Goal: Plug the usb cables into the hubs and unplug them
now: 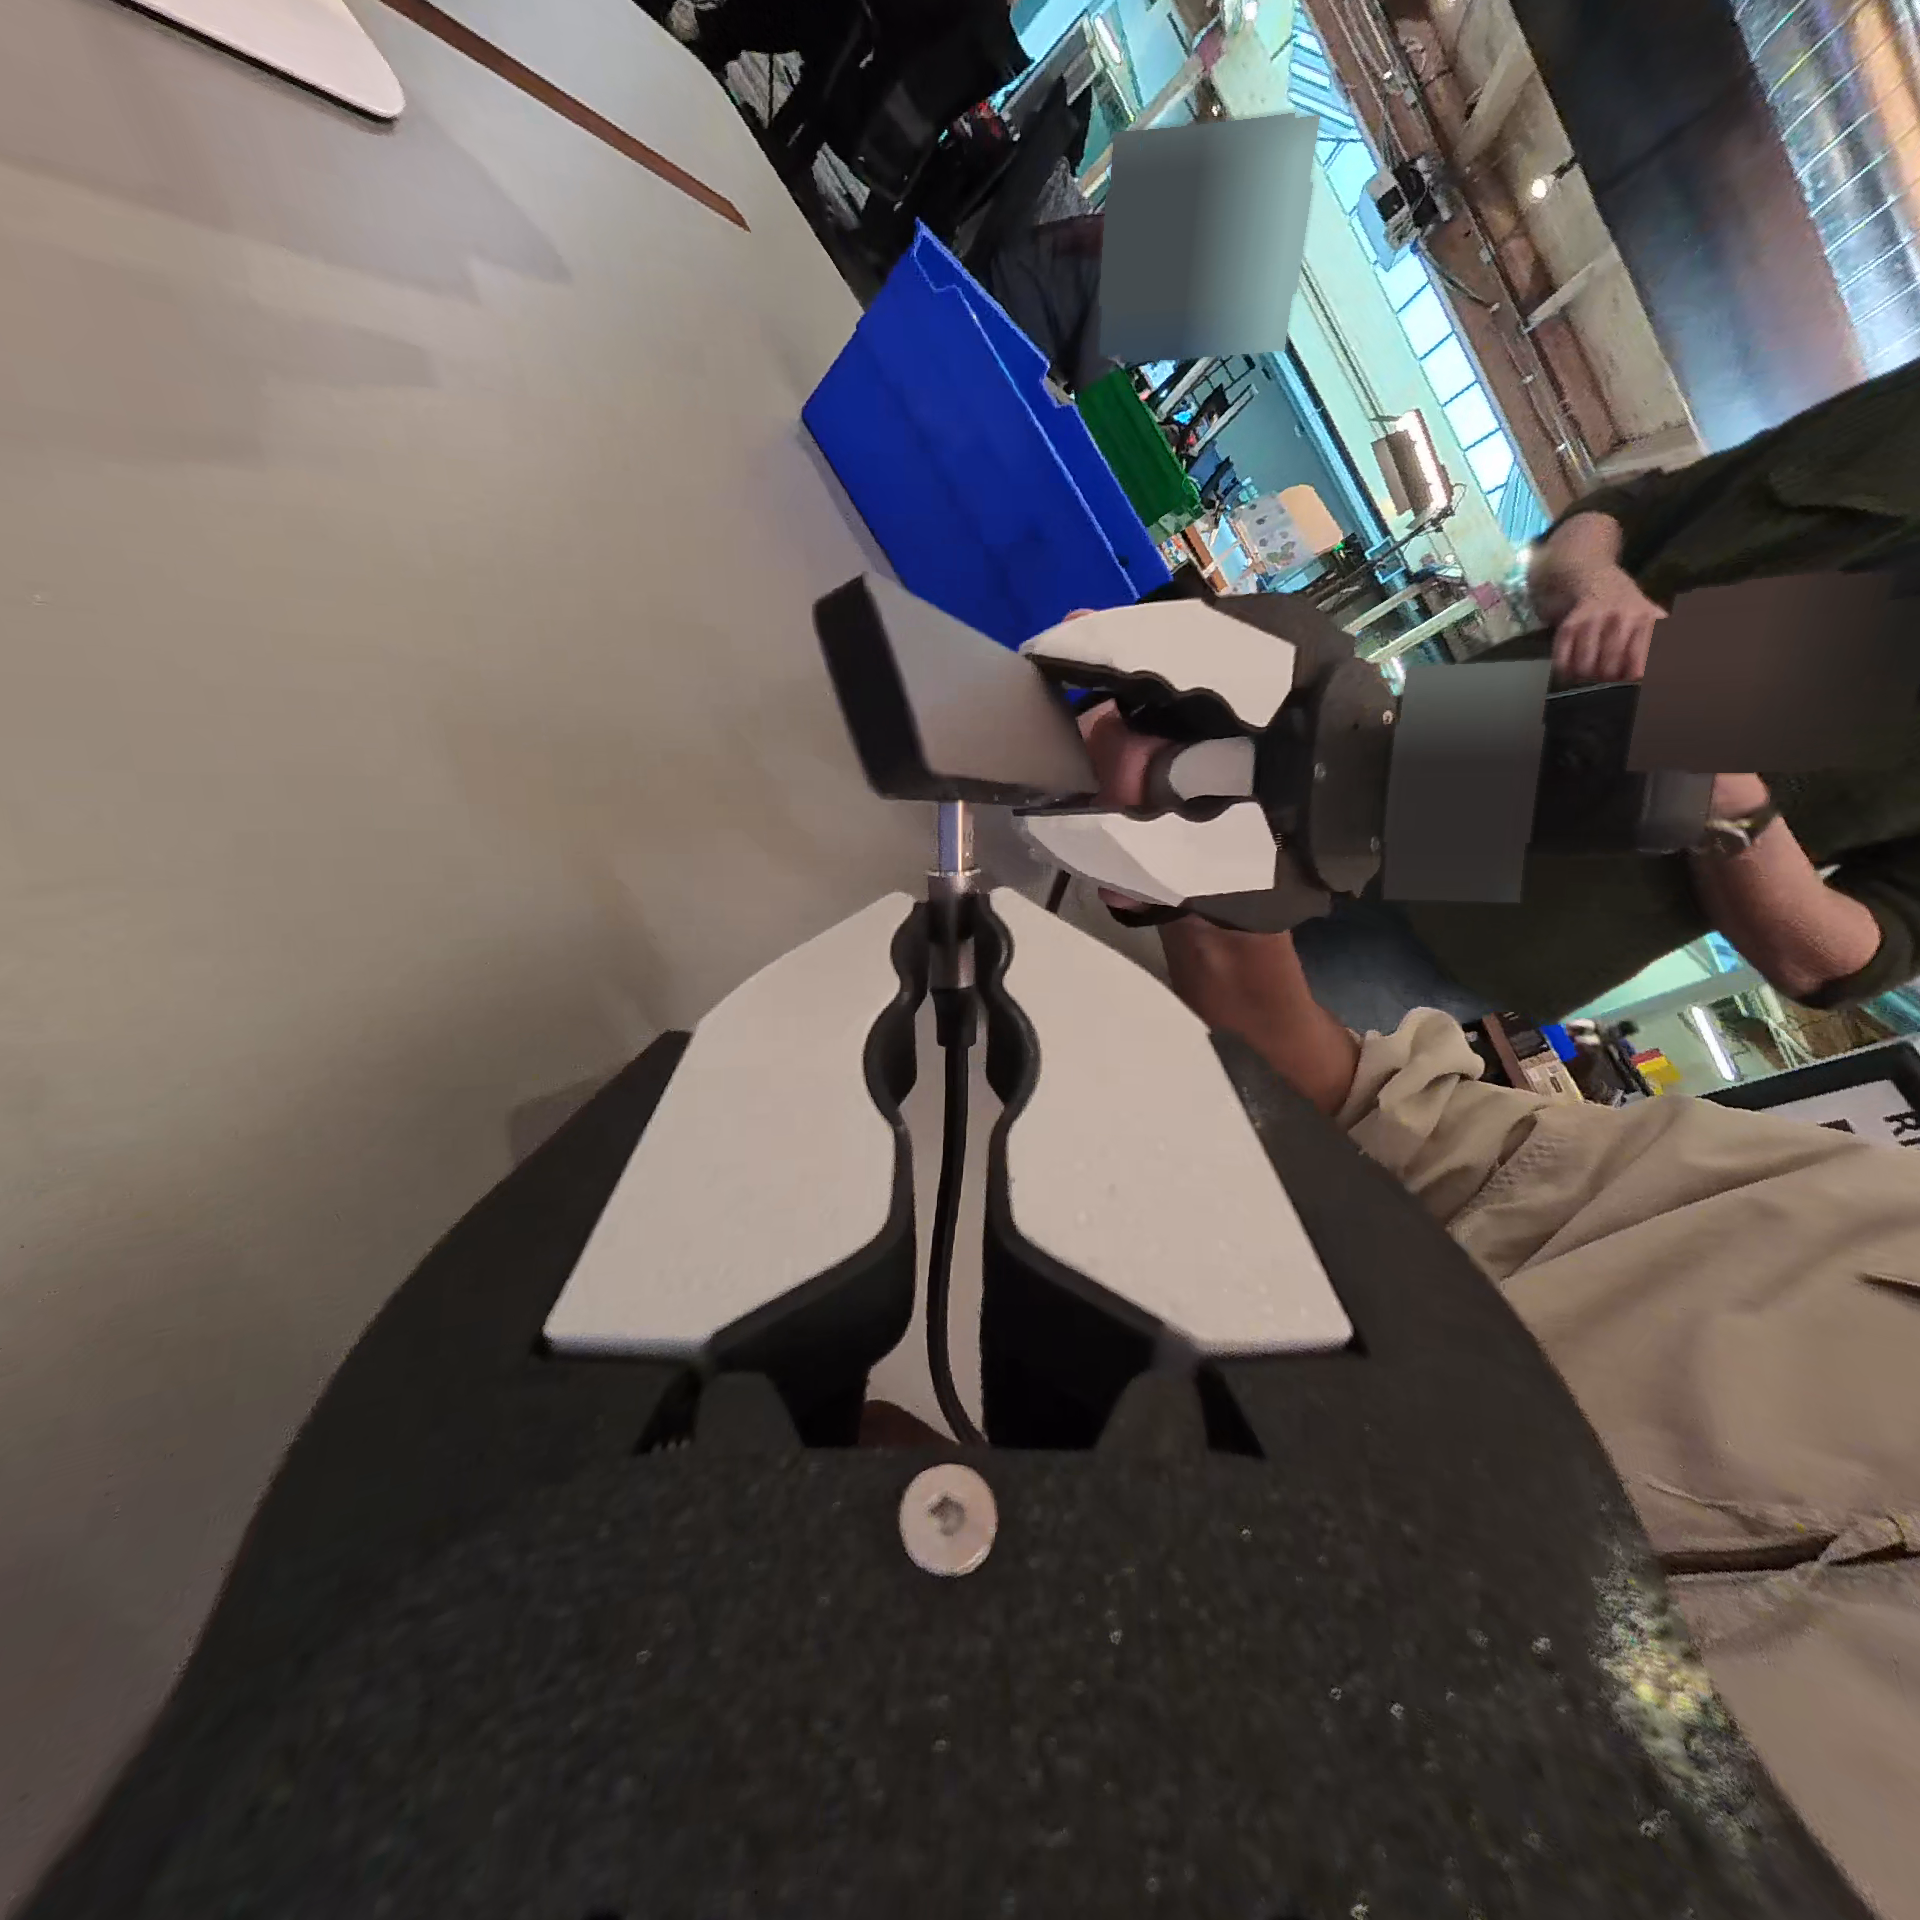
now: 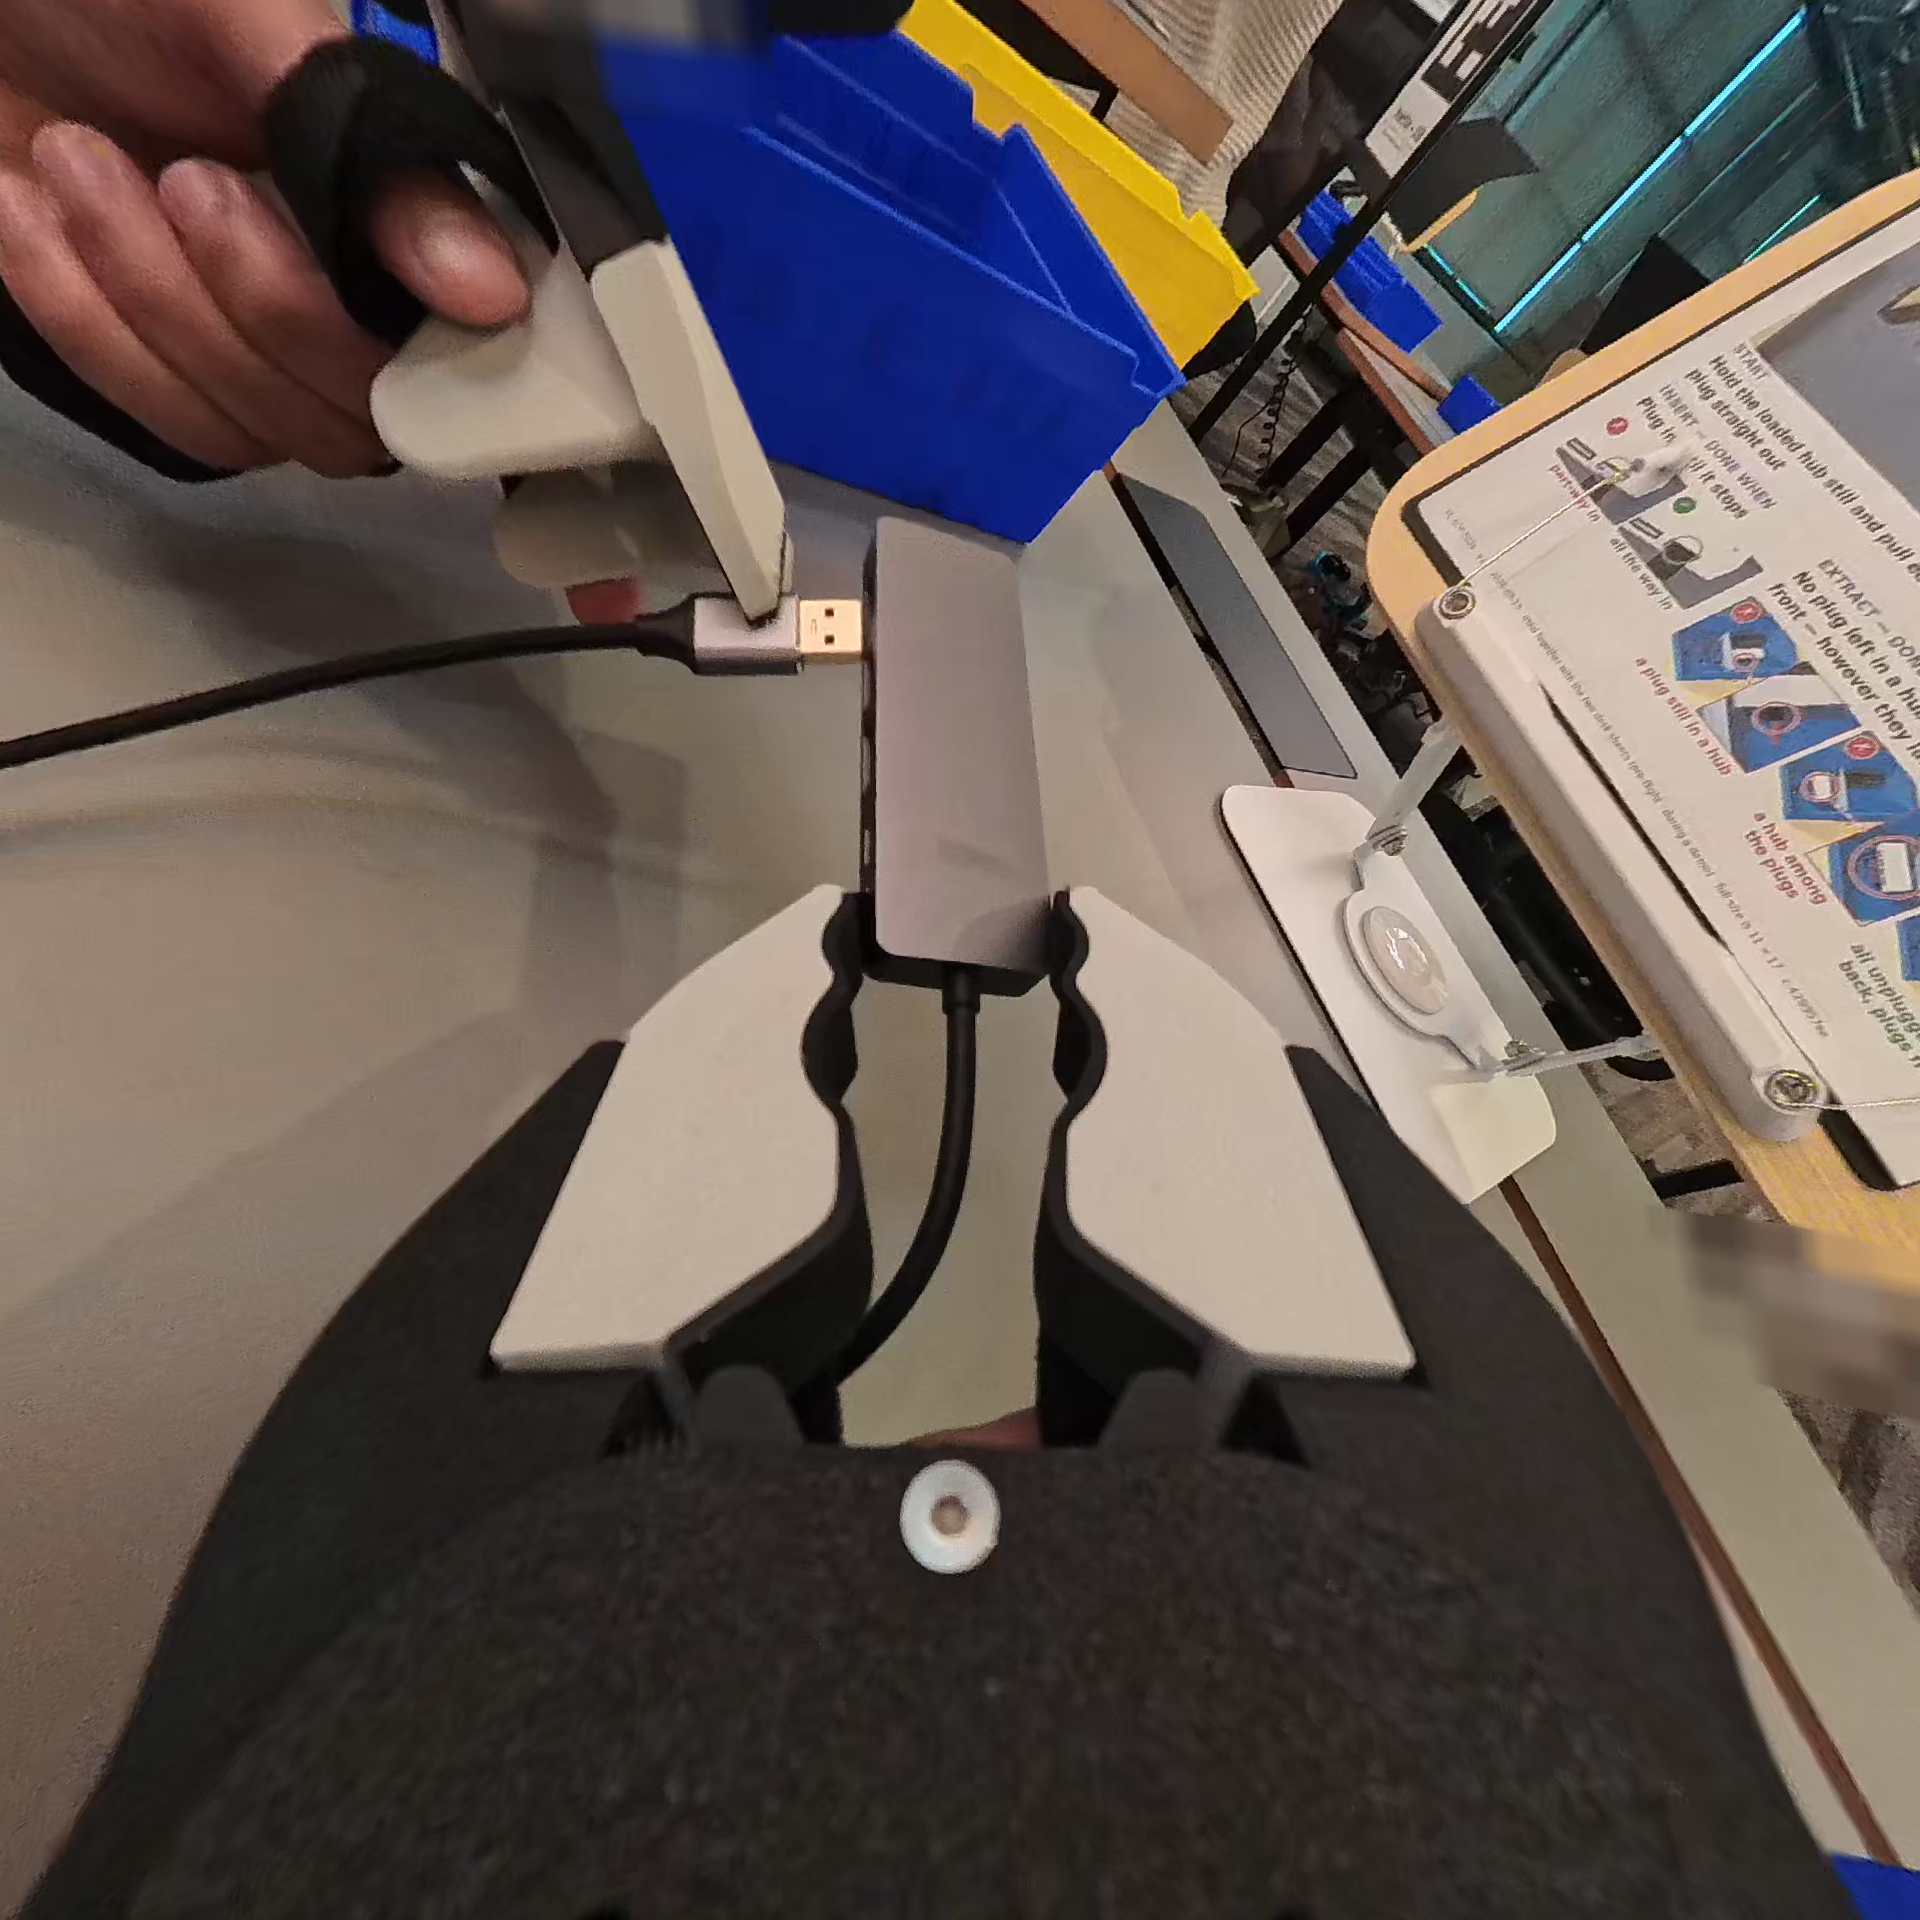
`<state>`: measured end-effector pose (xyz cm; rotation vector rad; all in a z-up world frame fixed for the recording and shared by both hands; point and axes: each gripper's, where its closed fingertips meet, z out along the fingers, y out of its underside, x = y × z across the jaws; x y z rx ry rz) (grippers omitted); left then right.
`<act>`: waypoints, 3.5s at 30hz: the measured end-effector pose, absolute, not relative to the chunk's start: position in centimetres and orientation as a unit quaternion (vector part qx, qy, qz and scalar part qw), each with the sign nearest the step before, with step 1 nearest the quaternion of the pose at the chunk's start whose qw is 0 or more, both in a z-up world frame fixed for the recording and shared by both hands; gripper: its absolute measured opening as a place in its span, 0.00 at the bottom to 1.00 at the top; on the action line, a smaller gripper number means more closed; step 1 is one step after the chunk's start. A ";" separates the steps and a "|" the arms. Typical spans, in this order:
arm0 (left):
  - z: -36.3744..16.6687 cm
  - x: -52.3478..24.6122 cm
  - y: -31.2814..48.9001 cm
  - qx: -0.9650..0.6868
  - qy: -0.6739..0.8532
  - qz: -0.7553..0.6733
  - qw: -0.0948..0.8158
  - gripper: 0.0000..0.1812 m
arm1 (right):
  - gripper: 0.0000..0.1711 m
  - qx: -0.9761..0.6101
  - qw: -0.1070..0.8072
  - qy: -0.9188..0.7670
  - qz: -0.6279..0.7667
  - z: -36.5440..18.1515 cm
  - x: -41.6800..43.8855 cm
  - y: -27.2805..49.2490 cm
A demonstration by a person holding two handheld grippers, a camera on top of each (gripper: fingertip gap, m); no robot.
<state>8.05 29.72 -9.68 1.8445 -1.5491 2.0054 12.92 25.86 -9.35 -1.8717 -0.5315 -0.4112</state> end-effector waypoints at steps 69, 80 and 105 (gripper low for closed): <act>-8.4 6.2 28.6 0.551 -0.429 0.693 0.179 0.04 | 0.20 -0.698 0.595 -0.331 -0.222 -7.0 10.2 24.0; -9.8 6.7 28.7 0.576 -0.451 0.664 0.154 0.04 | 0.20 -0.704 0.572 -0.349 -0.235 -7.9 10.2 24.2; -16.5 6.3 31.5 0.663 -0.634 0.389 -0.081 0.27 | 0.20 -0.820 0.460 -0.287 -0.183 -14.0 12.0 26.3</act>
